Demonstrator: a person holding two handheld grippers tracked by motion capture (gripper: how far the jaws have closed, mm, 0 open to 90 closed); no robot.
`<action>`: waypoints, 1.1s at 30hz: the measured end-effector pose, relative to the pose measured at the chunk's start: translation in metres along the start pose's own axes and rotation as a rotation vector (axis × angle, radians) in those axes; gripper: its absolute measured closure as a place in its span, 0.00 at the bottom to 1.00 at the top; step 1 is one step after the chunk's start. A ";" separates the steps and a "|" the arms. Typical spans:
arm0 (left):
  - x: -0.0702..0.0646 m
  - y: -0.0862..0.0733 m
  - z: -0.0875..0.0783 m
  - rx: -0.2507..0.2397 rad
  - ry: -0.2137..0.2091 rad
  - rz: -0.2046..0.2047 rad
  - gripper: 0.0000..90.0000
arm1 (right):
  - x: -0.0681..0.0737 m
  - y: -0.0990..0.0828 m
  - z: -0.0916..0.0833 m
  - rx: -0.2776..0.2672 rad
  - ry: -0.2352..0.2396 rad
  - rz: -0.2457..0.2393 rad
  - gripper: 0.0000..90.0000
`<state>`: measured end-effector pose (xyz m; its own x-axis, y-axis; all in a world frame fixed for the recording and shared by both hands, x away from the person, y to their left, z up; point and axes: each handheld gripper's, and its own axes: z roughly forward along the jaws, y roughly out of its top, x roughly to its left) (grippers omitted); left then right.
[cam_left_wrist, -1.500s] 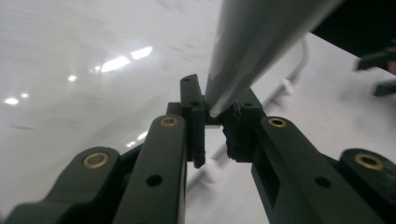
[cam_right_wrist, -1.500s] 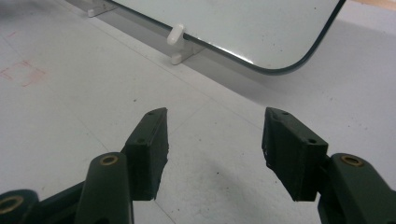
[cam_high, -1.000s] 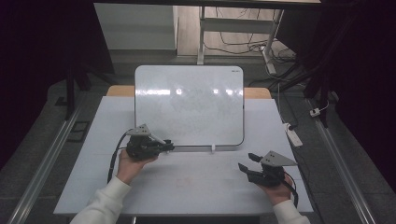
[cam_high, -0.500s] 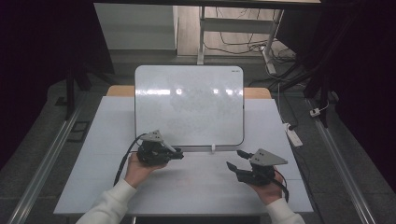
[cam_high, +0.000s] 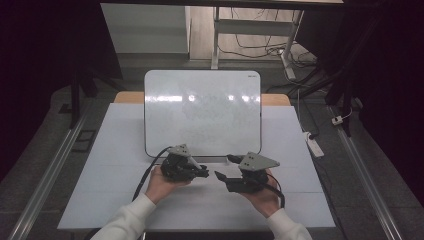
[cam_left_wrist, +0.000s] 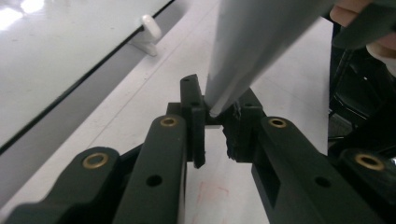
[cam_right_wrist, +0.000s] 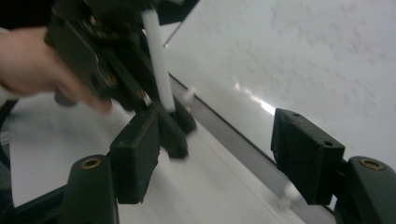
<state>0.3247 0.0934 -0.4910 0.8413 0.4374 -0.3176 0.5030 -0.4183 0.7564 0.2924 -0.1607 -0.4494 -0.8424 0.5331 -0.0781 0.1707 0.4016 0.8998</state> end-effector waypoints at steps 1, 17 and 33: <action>0.000 0.000 0.001 0.001 -0.005 -0.001 0.87 | 0.002 0.003 0.003 -0.006 0.009 -0.002 0.38; -0.005 0.003 0.010 0.018 -0.024 0.002 0.87 | 0.029 0.029 0.049 0.059 0.045 -0.075 0.78; -0.006 0.002 0.006 -0.048 0.039 -0.001 0.67 | 0.026 0.034 0.039 0.025 -0.059 -0.061 0.90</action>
<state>0.3216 0.0852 -0.4906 0.8318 0.4689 -0.2970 0.4933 -0.3793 0.7828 0.2962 -0.1044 -0.4379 -0.8199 0.5501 -0.1586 0.1331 0.4527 0.8817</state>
